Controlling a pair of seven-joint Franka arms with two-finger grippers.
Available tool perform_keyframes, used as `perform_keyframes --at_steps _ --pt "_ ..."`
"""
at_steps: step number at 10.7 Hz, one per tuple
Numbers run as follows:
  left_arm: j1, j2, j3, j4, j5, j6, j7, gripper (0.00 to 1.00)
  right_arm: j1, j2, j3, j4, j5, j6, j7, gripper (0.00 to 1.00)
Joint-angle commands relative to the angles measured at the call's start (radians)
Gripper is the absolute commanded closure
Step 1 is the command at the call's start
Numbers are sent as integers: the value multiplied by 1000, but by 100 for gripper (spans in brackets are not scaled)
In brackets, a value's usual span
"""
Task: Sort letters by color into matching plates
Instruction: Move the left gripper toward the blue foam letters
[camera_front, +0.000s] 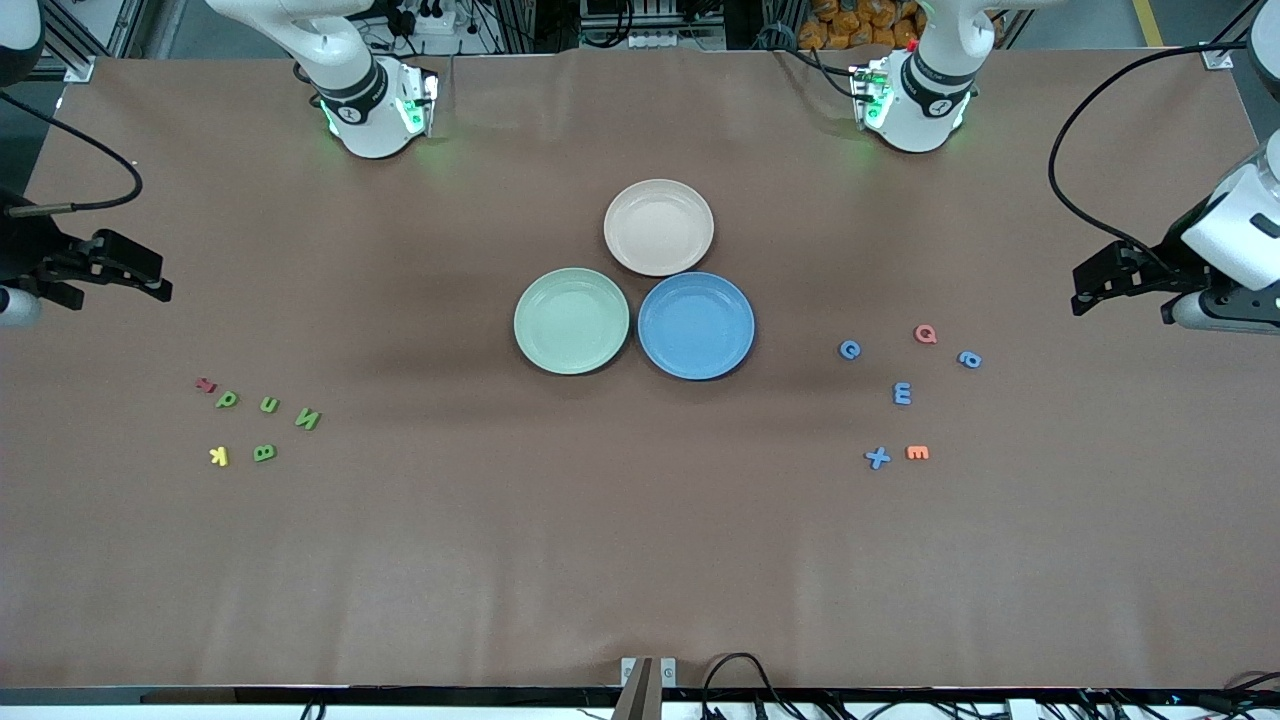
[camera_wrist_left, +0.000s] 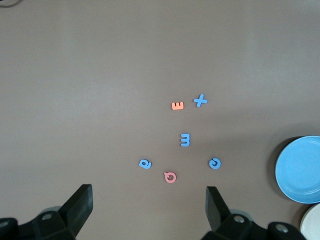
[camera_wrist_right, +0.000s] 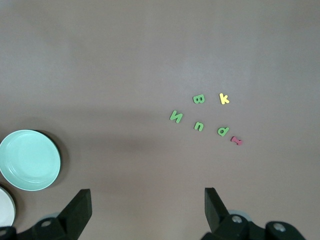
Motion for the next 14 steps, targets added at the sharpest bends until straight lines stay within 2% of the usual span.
perform_keyframes --at_steps 1,7,10,14 --pt "-1 5 -6 24 6 -14 -32 0 -2 1 3 3 4 1 -5 0" --pt "9 2 -3 6 -20 -18 -47 0 0 1 3 3 4 1 -4 0" --pt "12 -9 0 -89 -22 -12 -87 0 0 3 3 3 4 1 -4 0" --pt "25 -9 -1 -239 -19 153 -86 0 -2 4 3 3 4 1 -4 0"
